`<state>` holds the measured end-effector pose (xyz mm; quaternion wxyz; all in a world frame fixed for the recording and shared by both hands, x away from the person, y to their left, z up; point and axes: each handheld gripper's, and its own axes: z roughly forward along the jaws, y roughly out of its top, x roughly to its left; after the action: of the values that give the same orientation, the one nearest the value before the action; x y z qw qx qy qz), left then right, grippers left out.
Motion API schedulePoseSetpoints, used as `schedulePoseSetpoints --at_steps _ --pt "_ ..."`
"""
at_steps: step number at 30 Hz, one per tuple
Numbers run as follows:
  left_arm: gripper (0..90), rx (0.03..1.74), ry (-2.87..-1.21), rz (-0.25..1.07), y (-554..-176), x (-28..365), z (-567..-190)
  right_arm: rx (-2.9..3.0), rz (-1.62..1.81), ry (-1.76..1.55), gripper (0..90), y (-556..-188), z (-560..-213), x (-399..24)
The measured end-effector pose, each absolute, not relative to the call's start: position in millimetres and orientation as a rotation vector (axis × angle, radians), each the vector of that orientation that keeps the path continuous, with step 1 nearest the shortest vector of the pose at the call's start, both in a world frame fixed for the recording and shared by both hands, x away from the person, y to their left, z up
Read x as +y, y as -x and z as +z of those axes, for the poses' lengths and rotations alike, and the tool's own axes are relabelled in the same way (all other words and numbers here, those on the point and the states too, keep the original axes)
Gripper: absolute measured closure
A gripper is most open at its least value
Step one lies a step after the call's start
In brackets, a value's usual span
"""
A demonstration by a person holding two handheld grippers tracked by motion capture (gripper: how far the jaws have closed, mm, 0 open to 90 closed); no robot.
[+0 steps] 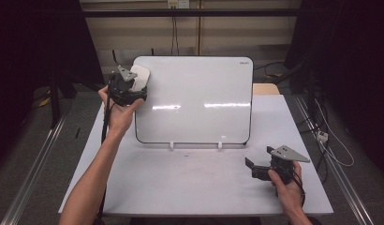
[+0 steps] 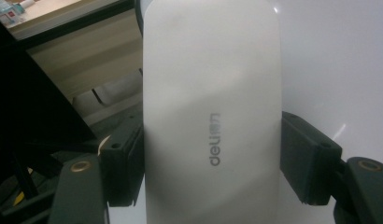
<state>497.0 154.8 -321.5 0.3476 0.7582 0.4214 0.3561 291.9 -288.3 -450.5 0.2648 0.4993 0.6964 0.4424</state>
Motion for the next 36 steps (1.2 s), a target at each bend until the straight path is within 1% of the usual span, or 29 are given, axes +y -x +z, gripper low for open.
schedulePoseSetpoints --at_steps 4,9,11,15,19,23,32,36 --pt "31.2 1.073 -2.036 0.910 -484.1 154.5 -335.8 1.877 1.193 -1.350 4.4 -290.7 -450.4 -289.5" --pt "31.1 1.051 -2.131 0.858 -467.4 156.4 -353.7 1.881 1.195 -1.343 4.4 -290.3 -450.0 -288.2" --pt "31.1 1.030 -2.107 0.866 -462.6 159.2 -356.1 1.884 1.195 -1.348 4.4 -291.0 -450.1 -287.2" --pt "31.2 1.001 -2.022 0.818 -458.8 168.8 -357.3 1.888 1.193 -1.342 4.4 -292.2 -450.3 -286.6" --pt "31.2 0.956 -1.960 0.835 -449.2 170.2 -346.9 1.886 1.194 -1.344 4.4 -292.5 -450.5 -287.2" --pt "31.2 0.922 -1.965 0.833 -440.6 168.2 -343.6 1.883 1.198 -1.337 4.4 -290.4 -449.8 -287.2" --pt "31.2 0.871 -1.976 0.831 -426.2 166.7 -357.2 1.876 1.204 -1.341 4.4 -290.1 -448.8 -287.6" --pt "31.2 0.839 -2.013 0.834 -419.3 161.5 -366.1 1.886 1.197 -1.346 4.4 -293.1 -450.0 -285.3"
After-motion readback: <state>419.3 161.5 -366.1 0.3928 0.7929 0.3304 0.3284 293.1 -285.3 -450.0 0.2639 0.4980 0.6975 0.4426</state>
